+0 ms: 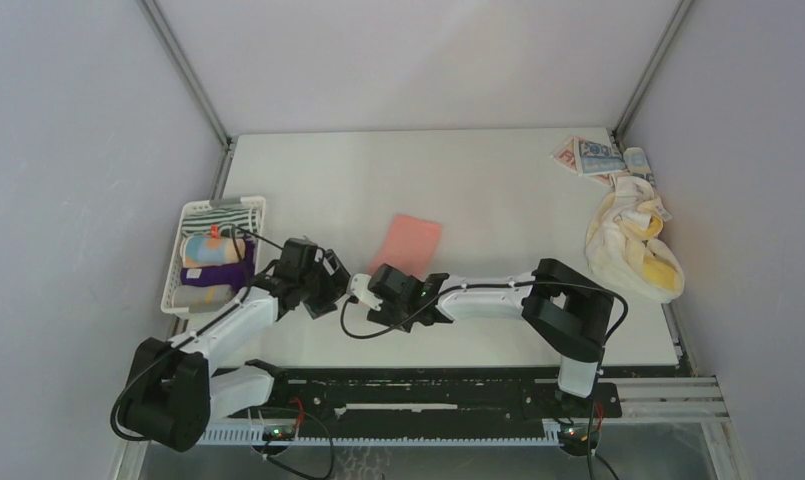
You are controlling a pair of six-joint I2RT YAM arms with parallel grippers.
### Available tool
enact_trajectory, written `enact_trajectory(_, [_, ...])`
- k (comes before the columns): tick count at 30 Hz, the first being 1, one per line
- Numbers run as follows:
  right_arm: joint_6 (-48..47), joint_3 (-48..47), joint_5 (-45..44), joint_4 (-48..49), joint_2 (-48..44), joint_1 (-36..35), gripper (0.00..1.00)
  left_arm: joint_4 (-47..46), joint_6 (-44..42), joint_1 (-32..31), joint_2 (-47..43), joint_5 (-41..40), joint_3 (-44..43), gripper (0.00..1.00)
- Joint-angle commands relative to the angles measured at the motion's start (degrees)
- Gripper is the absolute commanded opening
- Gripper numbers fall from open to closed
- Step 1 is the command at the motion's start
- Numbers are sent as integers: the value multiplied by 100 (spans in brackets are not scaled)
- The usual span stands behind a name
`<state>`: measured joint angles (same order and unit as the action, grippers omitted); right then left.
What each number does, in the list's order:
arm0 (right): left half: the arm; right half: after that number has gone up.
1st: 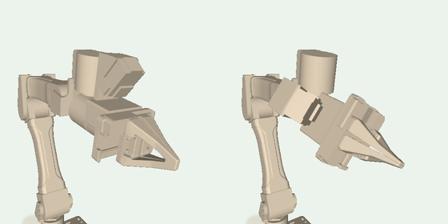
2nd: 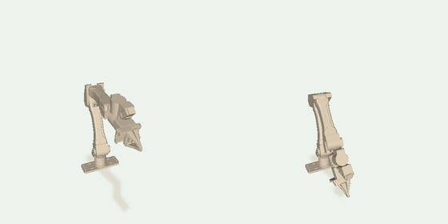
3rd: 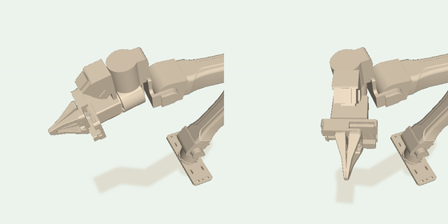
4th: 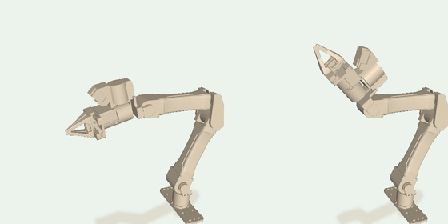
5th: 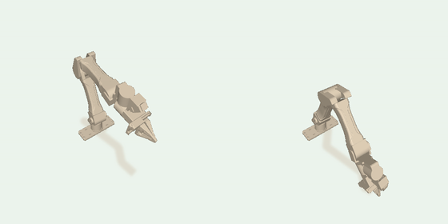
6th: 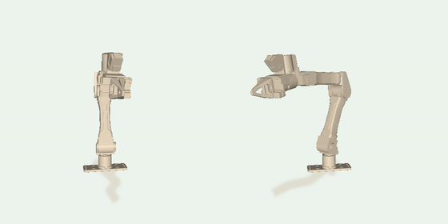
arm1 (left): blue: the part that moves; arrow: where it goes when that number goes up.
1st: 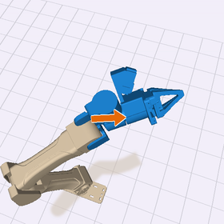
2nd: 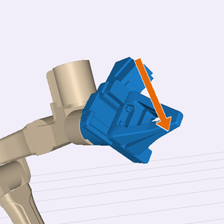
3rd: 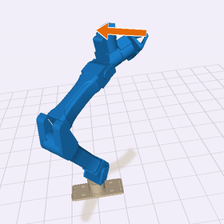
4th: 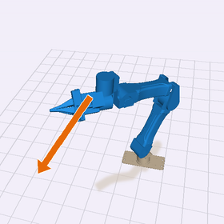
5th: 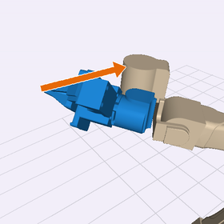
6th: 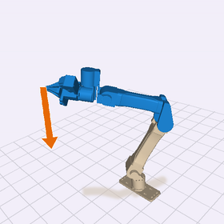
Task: Roll the towels
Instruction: Roll the towel at the center of the board.
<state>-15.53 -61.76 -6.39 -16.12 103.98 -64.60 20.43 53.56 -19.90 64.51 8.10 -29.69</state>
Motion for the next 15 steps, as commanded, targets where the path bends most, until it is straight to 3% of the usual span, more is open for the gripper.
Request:
enact_trajectory(1, [-72,-36,-286,-207,379,-96,49,-314,136,13,114,172,25,83])
enact_trajectory(9, [5,-93,-349,-373,543,-103,29,-502,451,-6,378,295,61,83])
enact_trajectory(15, [226,-100,263,-375,469,23,10,-814,1033,-55,431,408,205,83])
